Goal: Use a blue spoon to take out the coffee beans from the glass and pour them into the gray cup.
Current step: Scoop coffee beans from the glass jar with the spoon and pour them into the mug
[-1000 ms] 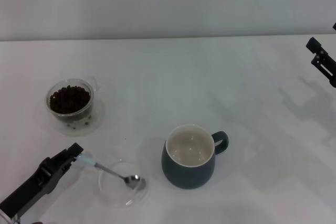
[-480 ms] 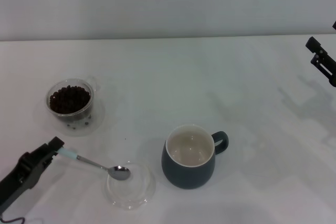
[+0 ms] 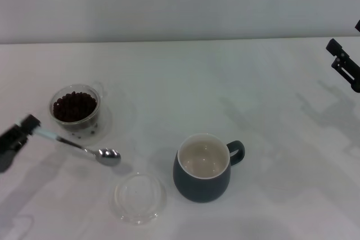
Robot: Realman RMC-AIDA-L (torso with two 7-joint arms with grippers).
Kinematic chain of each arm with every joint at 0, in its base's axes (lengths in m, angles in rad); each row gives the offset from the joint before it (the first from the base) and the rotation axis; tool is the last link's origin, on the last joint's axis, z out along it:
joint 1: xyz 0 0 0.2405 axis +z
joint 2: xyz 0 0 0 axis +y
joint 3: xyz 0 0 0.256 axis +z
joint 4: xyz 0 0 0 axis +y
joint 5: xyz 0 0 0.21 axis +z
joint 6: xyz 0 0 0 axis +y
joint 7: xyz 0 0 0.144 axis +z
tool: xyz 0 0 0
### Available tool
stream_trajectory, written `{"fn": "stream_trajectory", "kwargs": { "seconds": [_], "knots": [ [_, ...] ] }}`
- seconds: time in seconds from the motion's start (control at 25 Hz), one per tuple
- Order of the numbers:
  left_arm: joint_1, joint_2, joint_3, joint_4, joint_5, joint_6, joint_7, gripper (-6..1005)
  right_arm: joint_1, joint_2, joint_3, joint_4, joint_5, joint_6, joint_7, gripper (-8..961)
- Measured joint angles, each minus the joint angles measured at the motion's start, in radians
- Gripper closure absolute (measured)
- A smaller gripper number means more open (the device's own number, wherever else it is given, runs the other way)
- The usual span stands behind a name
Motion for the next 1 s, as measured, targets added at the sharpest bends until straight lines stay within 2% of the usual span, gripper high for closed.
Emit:
{"fn": "stream_trajectory", "kwargs": {
  "seconds": [0.28, 0.32, 0.4, 0.68, 0.84, 1.0],
  "knots": [
    [0.014, 0.038, -0.043, 0.104, -0.002, 0.047, -0.024, 863, 0.0, 0.011, 0.0, 0.0, 0.0, 0.0, -0.002, 265],
    [0.014, 0.038, -0.043, 0.104, -0.002, 0.047, -0.024, 863, -0.002, 0.013, 0.0, -0.003, 0.0, -0.001, -0.002, 265],
    [0.013, 0.058, -0.067, 0.127, -0.002, 0.048, -0.025, 863, -0.005, 0.019, 0.0, -0.012, 0.0, -0.001, -0.004, 265],
    [-0.025, 0.111, -0.112, 0.142, 0.015, -0.009, -0.005, 864, -0.002, 0.058, 0.0, -0.045, -0.006, 0.0, -0.061, 265],
    [-0.054, 0.131, -0.111, 0.145, 0.03, -0.068, 0.015, 864, 0.001, 0.089, -0.004, -0.056, -0.008, 0.001, -0.107, 265],
    [-0.102, 0.15, -0.11, 0.146, 0.077, -0.134, 0.018, 864, 0.001, 0.102, -0.023, -0.077, -0.012, 0.004, -0.125, 266]
  ]
}}
